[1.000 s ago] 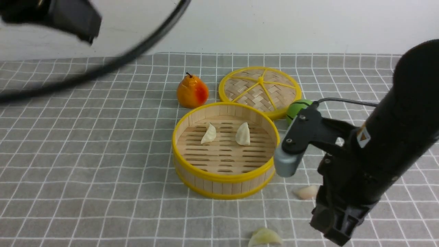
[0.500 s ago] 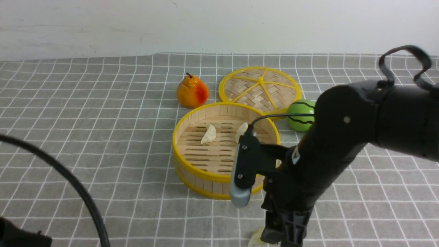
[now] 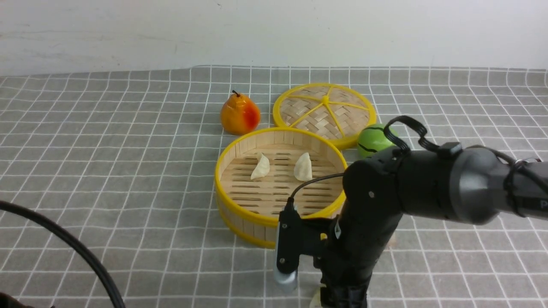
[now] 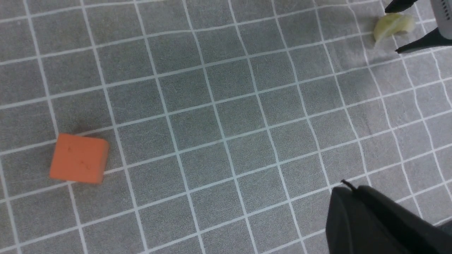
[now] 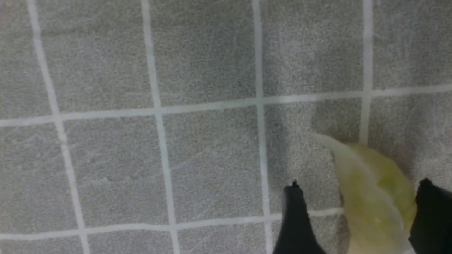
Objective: Put the dumplings into the steamer on the table with the grey tablecloth.
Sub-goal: 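Reach for and grasp a dumpling lying on the table beside the steamer, then place the dumpling in the bamboo steamer basket with the right gripper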
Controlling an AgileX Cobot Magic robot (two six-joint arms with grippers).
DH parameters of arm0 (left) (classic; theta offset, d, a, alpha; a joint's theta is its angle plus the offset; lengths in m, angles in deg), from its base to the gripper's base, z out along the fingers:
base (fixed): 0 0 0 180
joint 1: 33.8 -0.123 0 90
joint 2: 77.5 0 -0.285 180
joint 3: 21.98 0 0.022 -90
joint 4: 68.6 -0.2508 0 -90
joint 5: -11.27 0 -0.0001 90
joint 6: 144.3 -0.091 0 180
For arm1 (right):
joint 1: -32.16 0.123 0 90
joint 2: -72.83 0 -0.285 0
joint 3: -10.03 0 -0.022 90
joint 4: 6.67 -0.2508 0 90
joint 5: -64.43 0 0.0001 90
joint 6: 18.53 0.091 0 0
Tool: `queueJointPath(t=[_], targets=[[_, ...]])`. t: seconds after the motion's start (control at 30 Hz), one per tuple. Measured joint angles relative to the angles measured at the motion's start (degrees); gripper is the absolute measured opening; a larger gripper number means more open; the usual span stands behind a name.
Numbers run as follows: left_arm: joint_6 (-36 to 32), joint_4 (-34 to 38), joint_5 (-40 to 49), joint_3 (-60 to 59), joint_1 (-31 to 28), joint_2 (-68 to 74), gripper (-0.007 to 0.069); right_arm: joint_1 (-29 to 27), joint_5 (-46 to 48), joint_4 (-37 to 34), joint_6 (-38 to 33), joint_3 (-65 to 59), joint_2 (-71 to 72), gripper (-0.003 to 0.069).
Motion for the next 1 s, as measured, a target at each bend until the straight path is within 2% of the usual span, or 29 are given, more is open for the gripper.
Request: queueJointPath(t=[0.1,0.2,0.4,0.53,0.6,0.77,0.8,0.83,1.0], targets=[[-0.1,0.0,0.0,0.0,0.0,0.0,-0.0014,0.0,-0.5,0.0,0.0,0.0,-0.3,0.0334],[-0.1,0.0,0.0,0.0,0.0,0.0,-0.0014,0.0,0.2,0.6,0.0,0.2,-0.3,0.0183],[-0.1,-0.8,0.6,0.0,0.0,0.0,-0.0014,0.0,8.0,1.9,2.9,6.1,0.2,0.0181],[-0.1,-1.4,1.1,0.0,0.0,0.0,-0.0014,0.0,13.3,2.0,11.8,15.4,1.2,0.0181],[-0.1,-1.4,1.1,0.0,0.0,0.0,-0.0014,0.0,15.0,2.0,21.8,23.0,1.3,0.0181],[-0.1,-1.4,0.1,0.0,0.0,0.0,-0.0014,0.0,11.4,3.3,37.7,33.1,-2.1,0.0181],[-0.1,-1.4,0.0,0.0,0.0,0.0,-0.0014,0.0,11.2,3.3,38.3,33.4,-2.4,0.0181],[-0.1,-1.4,-0.4,0.0,0.0,0.0,-0.0014,0.0,9.5,4.1,43.3,35.7,-5.0,0.0181],[-0.1,-1.4,-0.5,0.0,0.0,0.0,-0.0014,0.0,8.7,8.5,52.6,40.9,-13.7,0.0181]])
